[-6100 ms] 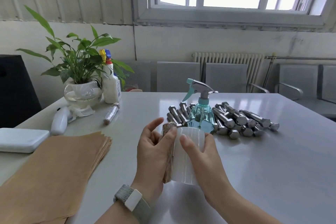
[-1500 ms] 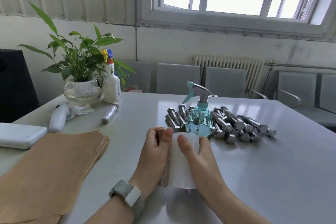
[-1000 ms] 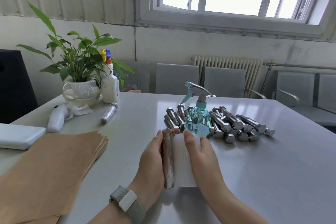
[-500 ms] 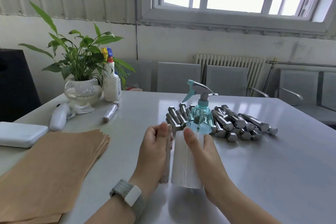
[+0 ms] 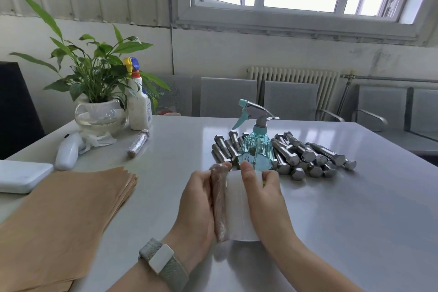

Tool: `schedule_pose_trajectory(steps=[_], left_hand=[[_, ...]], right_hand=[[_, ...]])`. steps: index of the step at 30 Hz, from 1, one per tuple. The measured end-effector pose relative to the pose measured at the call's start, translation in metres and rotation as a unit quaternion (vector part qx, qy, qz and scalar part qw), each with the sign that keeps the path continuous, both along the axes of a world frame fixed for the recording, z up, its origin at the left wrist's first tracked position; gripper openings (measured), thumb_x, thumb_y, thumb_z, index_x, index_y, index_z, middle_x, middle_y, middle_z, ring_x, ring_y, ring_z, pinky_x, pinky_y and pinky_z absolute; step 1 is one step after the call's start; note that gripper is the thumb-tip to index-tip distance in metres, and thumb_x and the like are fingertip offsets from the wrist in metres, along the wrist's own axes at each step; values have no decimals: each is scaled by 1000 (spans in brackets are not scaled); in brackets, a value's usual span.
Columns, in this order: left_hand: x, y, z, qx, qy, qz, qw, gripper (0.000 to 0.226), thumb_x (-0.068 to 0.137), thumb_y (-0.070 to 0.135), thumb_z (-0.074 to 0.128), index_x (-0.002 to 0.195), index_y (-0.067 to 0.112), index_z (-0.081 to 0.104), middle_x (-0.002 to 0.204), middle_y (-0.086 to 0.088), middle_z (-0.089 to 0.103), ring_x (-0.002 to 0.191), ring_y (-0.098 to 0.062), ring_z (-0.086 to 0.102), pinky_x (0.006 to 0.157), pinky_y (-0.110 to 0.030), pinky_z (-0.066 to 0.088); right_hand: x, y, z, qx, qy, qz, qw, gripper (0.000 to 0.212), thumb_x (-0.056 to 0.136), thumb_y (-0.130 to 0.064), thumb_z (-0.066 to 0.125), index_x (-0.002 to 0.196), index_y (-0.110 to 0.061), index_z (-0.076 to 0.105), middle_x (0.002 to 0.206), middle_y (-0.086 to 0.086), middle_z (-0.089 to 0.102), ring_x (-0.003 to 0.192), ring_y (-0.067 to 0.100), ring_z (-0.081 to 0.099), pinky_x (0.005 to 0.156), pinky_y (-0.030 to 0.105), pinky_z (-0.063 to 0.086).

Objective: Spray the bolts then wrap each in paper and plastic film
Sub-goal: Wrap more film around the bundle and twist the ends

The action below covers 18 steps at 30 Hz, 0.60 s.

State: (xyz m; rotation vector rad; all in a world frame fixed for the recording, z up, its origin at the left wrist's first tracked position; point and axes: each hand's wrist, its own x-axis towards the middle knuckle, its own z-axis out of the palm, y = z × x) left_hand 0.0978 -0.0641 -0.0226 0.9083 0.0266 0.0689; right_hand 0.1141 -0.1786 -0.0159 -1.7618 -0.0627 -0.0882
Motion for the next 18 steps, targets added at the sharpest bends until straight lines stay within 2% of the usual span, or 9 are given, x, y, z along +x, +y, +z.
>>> schedule_pose_trajectory(steps=[2, 3, 5, 6, 9, 11, 14, 16, 18], left_hand=[[1, 0, -4, 49, -9, 15, 999, 40, 97, 31, 42, 105, 7, 73, 103, -19, 72, 87, -26, 71, 66, -33, 58], [1, 1, -5, 83, -13, 26, 996, 42, 101, 36, 40, 106, 10, 73, 104, -17, 72, 91, -26, 71, 71, -35, 58], [1, 1, -5, 160, -31, 54, 985, 47, 97, 49, 42, 111, 13, 68, 107, -15, 71, 100, -29, 68, 85, -42, 56], [1, 0, -5, 191, -44, 67, 978, 49, 92, 54, 46, 112, 14, 65, 107, -15, 71, 103, -31, 67, 90, -45, 54], [3, -3, -7, 218, -68, 98, 969, 58, 82, 65, 49, 109, 16, 62, 104, -12, 70, 99, -28, 68, 85, -42, 56], [3, -5, -8, 239, -82, 108, 962, 53, 88, 63, 43, 110, 21, 65, 103, -6, 72, 98, -23, 69, 84, -39, 56], [1, -3, -8, 247, -78, 116, 959, 51, 90, 60, 41, 110, 23, 70, 106, -5, 73, 102, -24, 69, 92, -47, 54], [2, 1, -7, 236, -70, 120, 962, 53, 88, 62, 44, 107, 21, 72, 104, -8, 73, 102, -28, 68, 93, -53, 52], [3, 4, -7, 230, -63, 123, 963, 53, 86, 63, 47, 103, 20, 72, 101, -11, 73, 99, -33, 69, 91, -56, 53]], right_hand=[[0, -1, 0, 35, 14, 13, 999, 67, 65, -89, 49, 97, -30, 53, 88, -8, 67, 70, -4, 64, 61, 26, 47], [1, -2, 0, 61, 29, 30, 997, 70, 66, -87, 53, 100, -27, 59, 91, -4, 71, 77, 3, 68, 64, 28, 51], [1, -6, 2, 109, 63, 68, 990, 71, 69, -80, 62, 100, -17, 69, 93, 8, 74, 84, 24, 73, 66, 34, 58], [0, -9, 4, 128, 74, 82, 986, 69, 70, -77, 67, 97, -14, 71, 92, 11, 75, 83, 27, 73, 63, 34, 58], [-2, -11, 7, 172, 92, 115, 974, 64, 66, -72, 66, 96, -16, 73, 91, 8, 76, 82, 24, 74, 57, 28, 56], [-2, -9, 6, 182, 84, 138, 970, 65, 70, -71, 64, 106, -18, 70, 99, 7, 76, 90, 23, 73, 68, 34, 60], [-5, -5, 4, 199, 93, 161, 962, 66, 76, -75, 61, 114, -21, 68, 109, 11, 73, 101, 29, 70, 87, 50, 58], [-6, -4, 5, 221, 130, 172, 951, 65, 79, -72, 58, 118, -21, 67, 113, 11, 72, 105, 29, 69, 90, 50, 57], [-5, -4, 3, 234, 146, 173, 946, 65, 80, -65, 66, 125, -18, 62, 119, 12, 69, 109, 28, 68, 94, 50, 55]])
